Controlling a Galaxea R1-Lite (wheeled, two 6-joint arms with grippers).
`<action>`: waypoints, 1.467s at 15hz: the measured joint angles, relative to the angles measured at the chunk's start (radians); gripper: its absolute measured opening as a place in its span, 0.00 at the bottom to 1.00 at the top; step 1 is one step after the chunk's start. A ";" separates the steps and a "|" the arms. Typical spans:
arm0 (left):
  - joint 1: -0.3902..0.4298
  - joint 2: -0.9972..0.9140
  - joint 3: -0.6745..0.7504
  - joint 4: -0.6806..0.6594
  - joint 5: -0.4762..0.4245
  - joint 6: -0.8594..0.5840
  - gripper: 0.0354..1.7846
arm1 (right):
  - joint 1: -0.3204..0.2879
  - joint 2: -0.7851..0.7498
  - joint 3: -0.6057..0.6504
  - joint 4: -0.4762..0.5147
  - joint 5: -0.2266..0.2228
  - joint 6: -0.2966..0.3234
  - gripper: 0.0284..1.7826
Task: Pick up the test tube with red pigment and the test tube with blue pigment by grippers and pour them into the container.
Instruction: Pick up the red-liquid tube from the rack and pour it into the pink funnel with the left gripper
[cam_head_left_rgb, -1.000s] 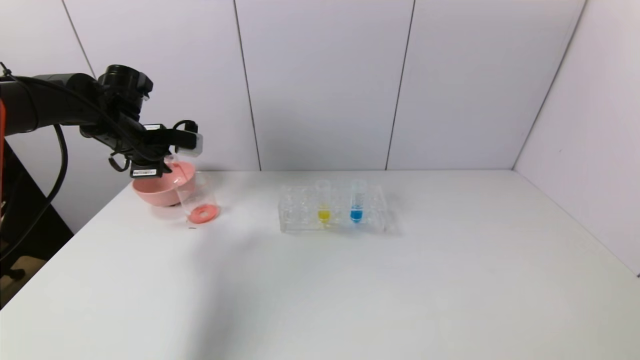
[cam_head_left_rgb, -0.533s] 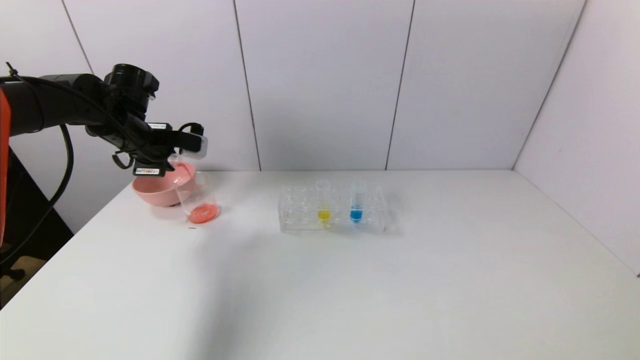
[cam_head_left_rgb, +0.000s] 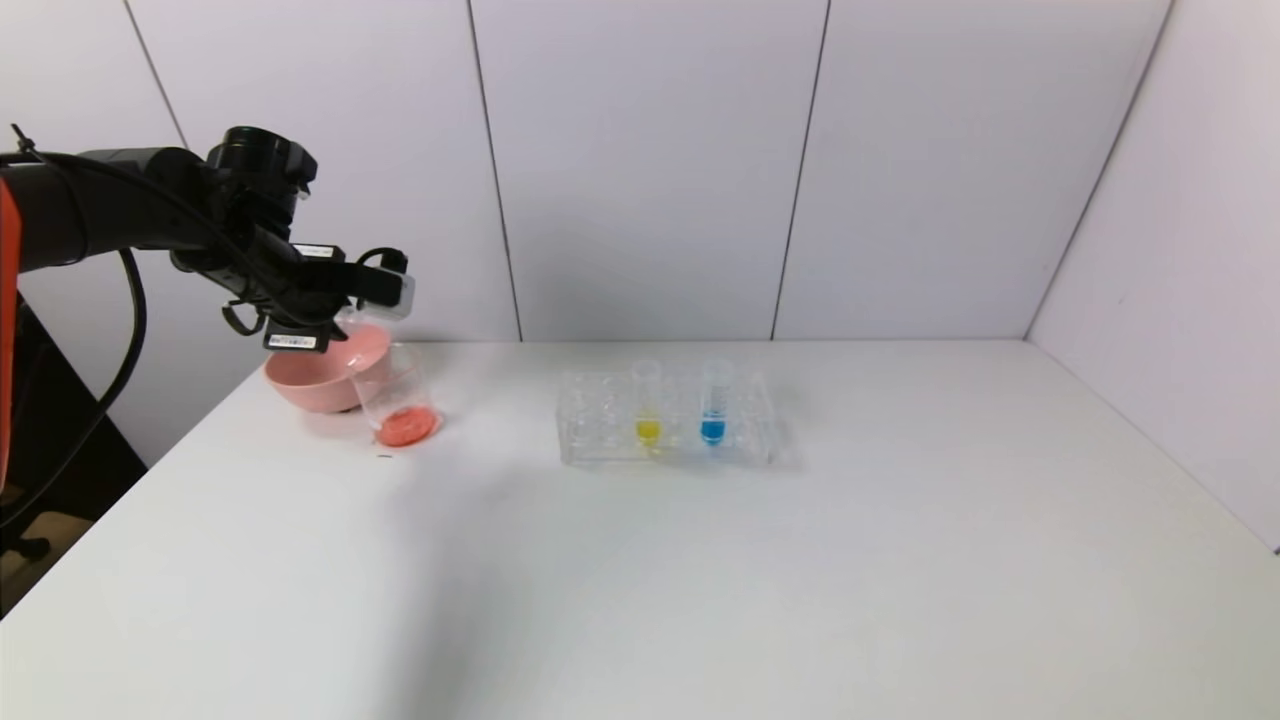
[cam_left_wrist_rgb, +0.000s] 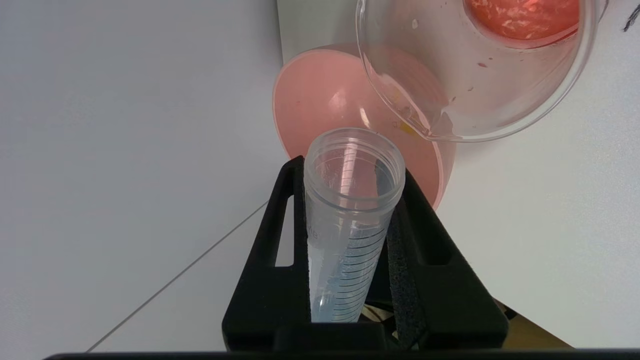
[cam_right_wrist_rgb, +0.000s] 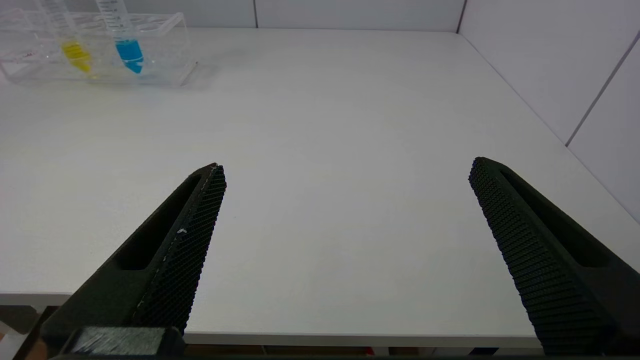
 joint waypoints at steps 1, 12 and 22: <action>0.000 0.000 0.000 0.000 0.001 0.000 0.24 | 0.000 0.000 0.000 0.000 0.000 0.000 1.00; -0.004 -0.001 0.000 0.000 0.043 0.027 0.24 | 0.000 0.000 0.000 0.000 0.000 0.000 1.00; -0.005 -0.011 0.000 -0.013 0.039 -0.104 0.24 | 0.000 0.000 0.000 0.000 0.000 0.000 1.00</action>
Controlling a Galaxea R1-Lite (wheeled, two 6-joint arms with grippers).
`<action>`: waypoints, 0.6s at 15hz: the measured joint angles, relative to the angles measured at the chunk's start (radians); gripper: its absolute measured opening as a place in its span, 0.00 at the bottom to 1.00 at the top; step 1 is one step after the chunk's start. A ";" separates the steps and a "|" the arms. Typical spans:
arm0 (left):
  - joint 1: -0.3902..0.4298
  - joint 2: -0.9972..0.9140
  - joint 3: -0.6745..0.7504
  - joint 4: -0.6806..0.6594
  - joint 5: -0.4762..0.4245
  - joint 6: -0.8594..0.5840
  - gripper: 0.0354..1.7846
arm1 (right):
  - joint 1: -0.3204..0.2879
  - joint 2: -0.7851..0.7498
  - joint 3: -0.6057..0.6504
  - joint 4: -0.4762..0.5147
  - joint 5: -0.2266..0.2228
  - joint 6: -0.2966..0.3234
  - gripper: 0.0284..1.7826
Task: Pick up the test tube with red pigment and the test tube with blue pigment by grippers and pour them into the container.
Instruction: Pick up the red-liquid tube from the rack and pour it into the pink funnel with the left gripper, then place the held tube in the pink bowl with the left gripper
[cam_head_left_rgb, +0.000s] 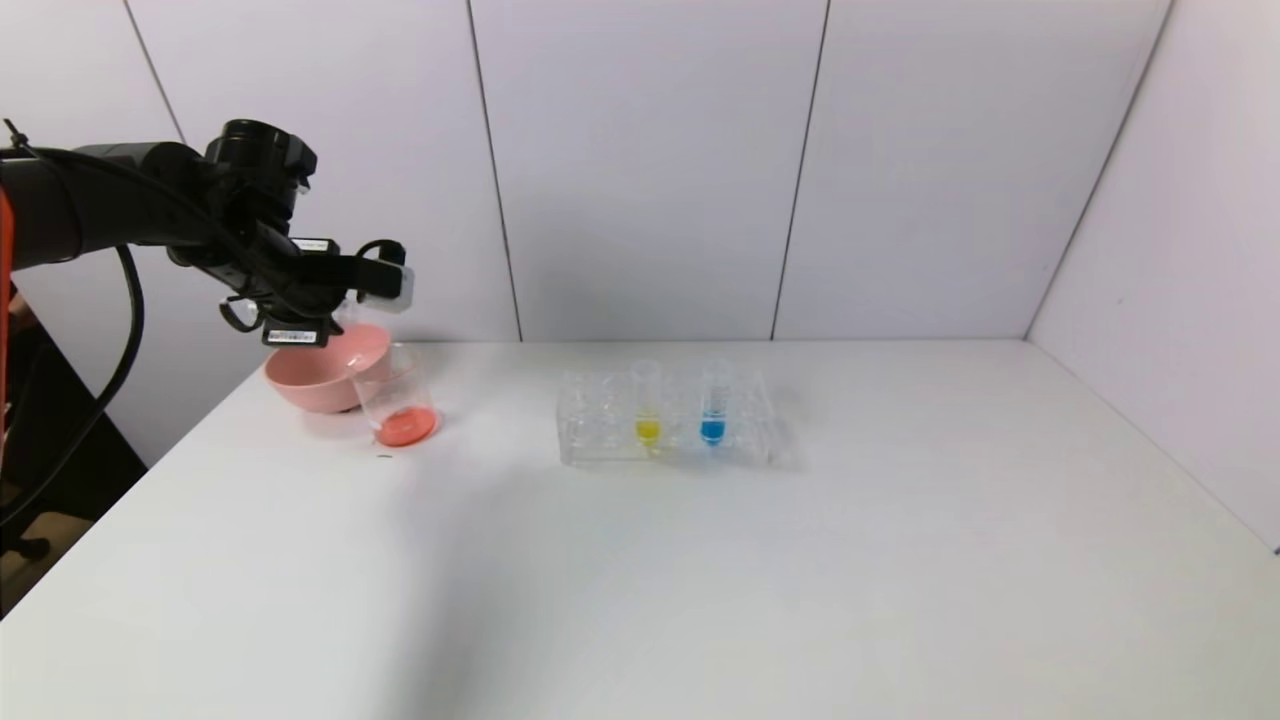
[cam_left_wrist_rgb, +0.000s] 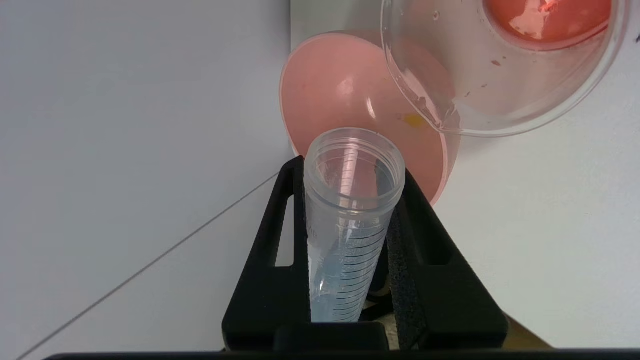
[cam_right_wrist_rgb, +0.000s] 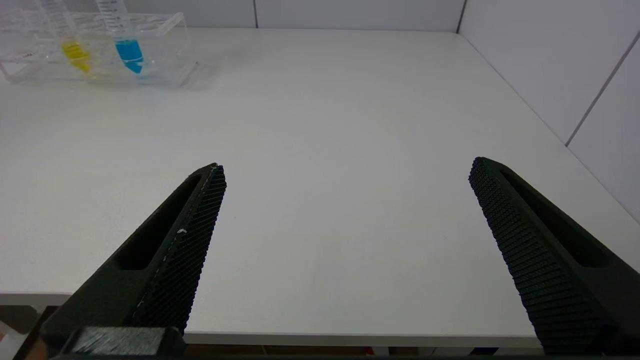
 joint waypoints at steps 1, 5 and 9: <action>0.000 -0.003 0.000 -0.007 -0.011 -0.073 0.24 | 0.000 0.000 0.000 0.000 0.000 0.000 1.00; -0.001 -0.029 0.008 -0.089 -0.115 -0.406 0.24 | 0.000 0.000 0.000 0.000 0.000 0.000 1.00; 0.000 -0.057 0.023 -0.206 -0.138 -0.703 0.24 | 0.000 0.000 0.000 0.000 0.000 0.000 1.00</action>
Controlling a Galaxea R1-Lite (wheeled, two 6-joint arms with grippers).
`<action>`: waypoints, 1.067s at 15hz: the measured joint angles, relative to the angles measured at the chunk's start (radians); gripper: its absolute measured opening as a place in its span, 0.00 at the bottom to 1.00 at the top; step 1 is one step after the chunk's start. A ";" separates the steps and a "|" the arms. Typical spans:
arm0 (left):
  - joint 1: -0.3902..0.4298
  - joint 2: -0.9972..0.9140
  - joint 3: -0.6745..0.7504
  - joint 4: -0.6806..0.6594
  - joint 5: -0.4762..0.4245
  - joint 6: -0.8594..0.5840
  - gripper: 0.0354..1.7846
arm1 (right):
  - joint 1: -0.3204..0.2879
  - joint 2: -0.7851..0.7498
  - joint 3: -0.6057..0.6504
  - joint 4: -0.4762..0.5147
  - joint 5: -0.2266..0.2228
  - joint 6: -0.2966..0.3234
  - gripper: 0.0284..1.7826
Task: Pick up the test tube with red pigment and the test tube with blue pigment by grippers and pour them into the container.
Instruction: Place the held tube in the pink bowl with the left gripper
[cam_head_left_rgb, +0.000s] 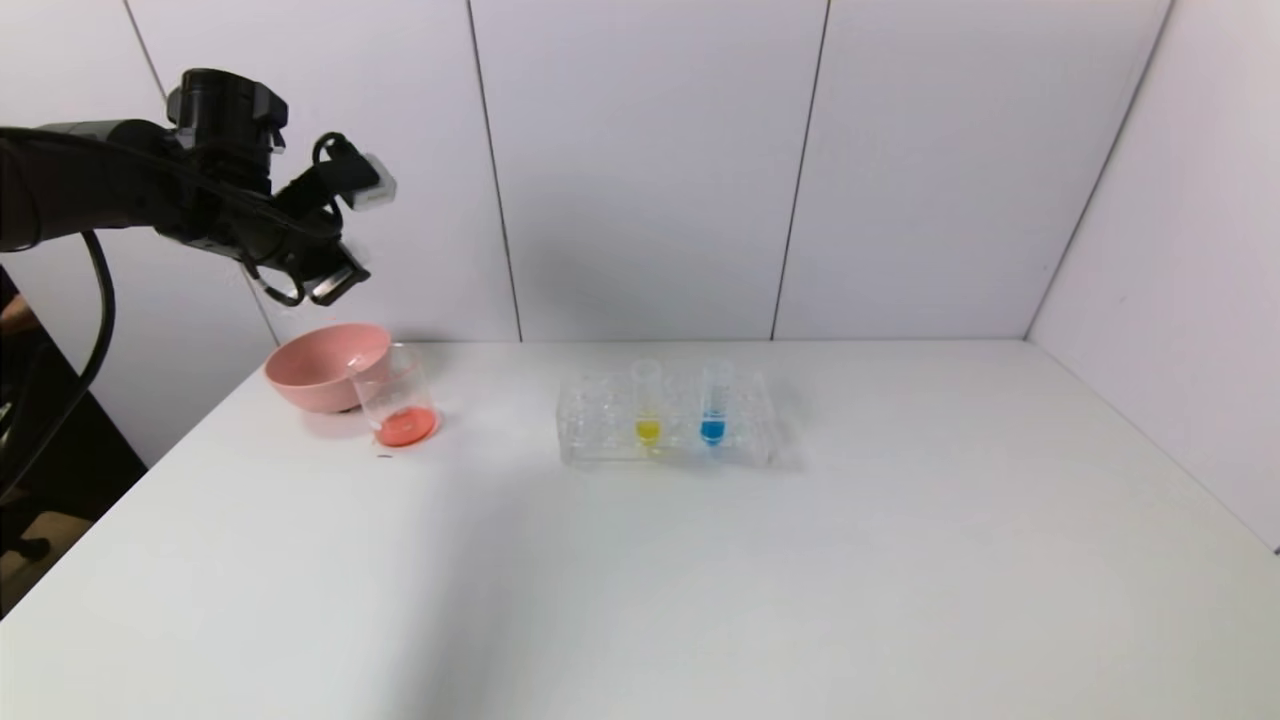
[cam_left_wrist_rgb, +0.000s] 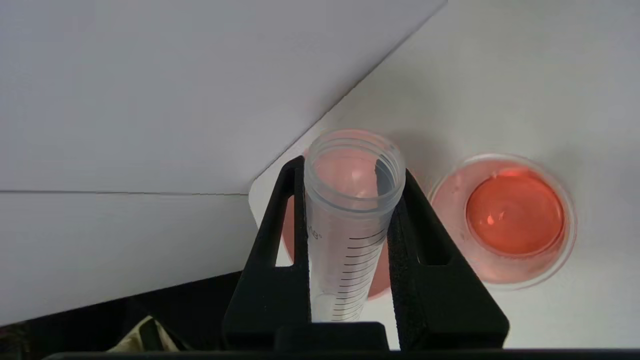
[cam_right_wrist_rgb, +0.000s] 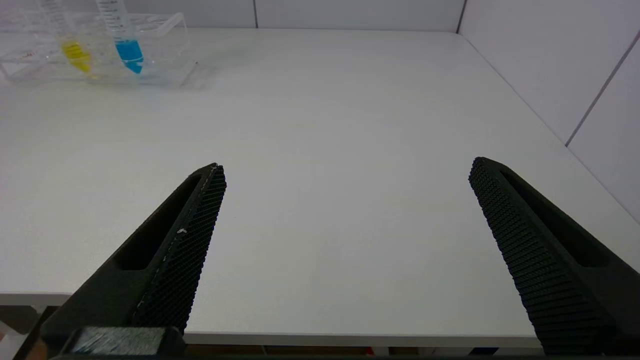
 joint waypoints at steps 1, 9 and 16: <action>0.000 -0.005 0.004 -0.048 0.000 -0.084 0.24 | 0.000 0.000 0.000 0.000 0.000 0.000 1.00; 0.008 -0.018 0.012 -0.289 0.103 -0.544 0.24 | 0.000 0.000 0.000 0.000 0.000 0.000 1.00; 0.046 0.037 0.016 -0.408 0.167 -0.658 0.24 | 0.000 0.000 0.000 0.000 0.000 0.000 1.00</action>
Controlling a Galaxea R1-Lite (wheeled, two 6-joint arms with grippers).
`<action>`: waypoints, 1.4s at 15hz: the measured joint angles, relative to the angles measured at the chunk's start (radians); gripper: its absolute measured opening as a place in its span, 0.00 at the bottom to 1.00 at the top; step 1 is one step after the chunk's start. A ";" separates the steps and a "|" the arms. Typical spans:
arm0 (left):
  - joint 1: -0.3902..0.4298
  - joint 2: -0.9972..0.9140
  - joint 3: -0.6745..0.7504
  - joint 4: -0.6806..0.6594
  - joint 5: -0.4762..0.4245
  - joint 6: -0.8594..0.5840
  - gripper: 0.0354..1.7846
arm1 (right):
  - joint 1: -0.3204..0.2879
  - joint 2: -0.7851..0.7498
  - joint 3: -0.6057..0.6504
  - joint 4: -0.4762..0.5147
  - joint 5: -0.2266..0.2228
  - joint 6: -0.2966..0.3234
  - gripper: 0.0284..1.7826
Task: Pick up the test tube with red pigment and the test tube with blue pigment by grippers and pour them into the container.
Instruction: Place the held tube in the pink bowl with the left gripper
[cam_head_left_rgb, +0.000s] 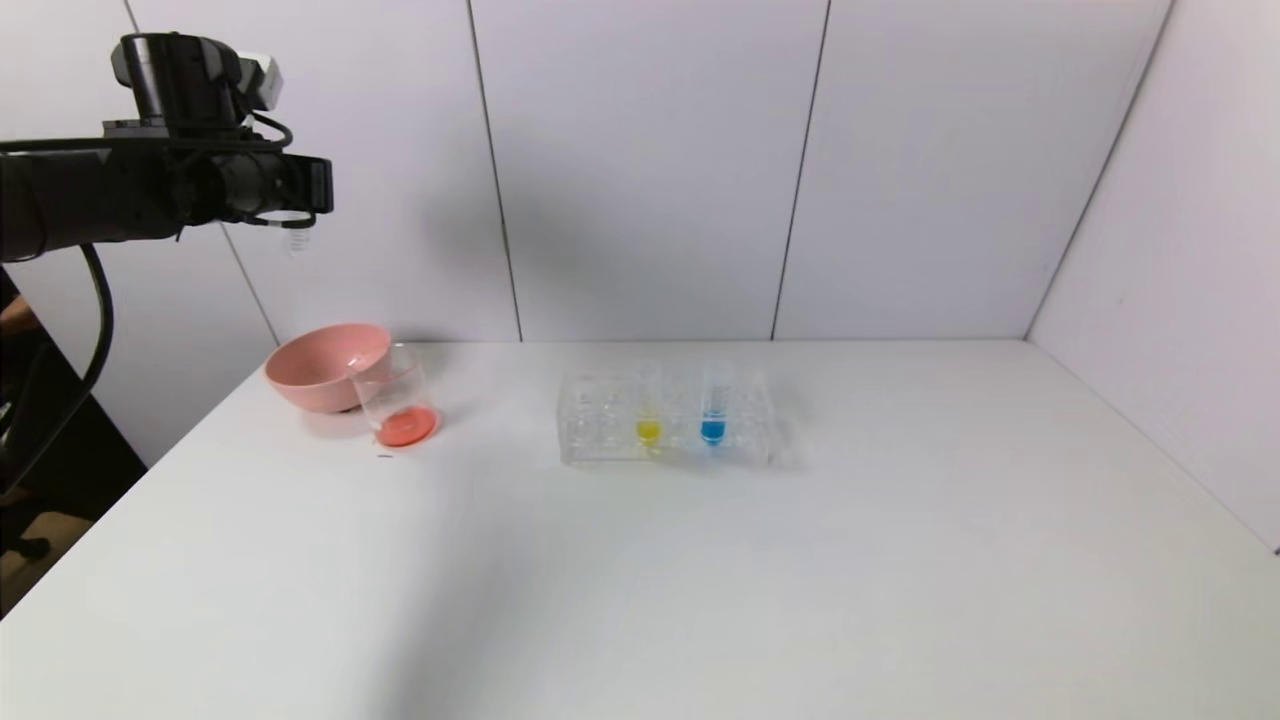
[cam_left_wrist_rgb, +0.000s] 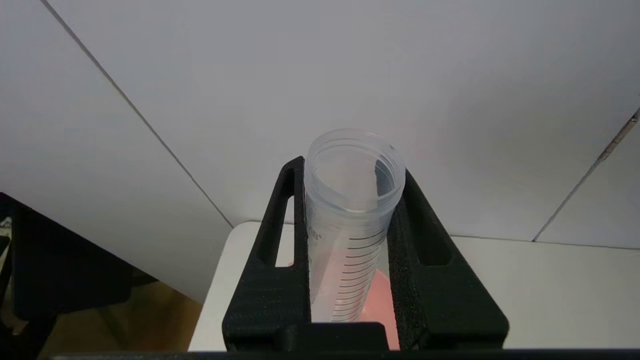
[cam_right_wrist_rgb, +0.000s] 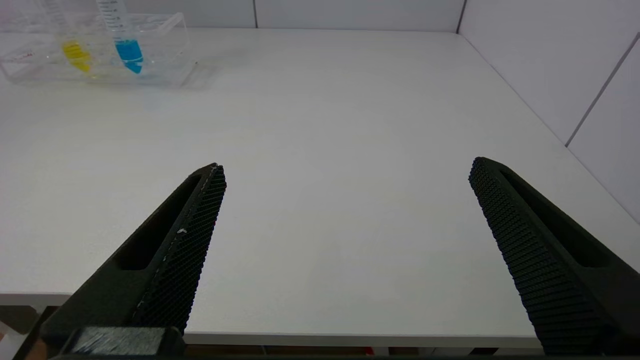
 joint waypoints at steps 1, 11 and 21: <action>0.006 0.009 0.001 0.000 0.000 -0.021 0.24 | 0.000 0.000 0.000 0.000 0.000 0.000 1.00; 0.049 0.173 0.005 -0.136 -0.009 -0.061 0.24 | 0.000 0.000 0.000 0.000 0.000 0.000 1.00; 0.086 0.278 -0.001 -0.165 -0.041 -0.057 0.24 | 0.000 0.000 0.000 0.000 0.000 0.000 1.00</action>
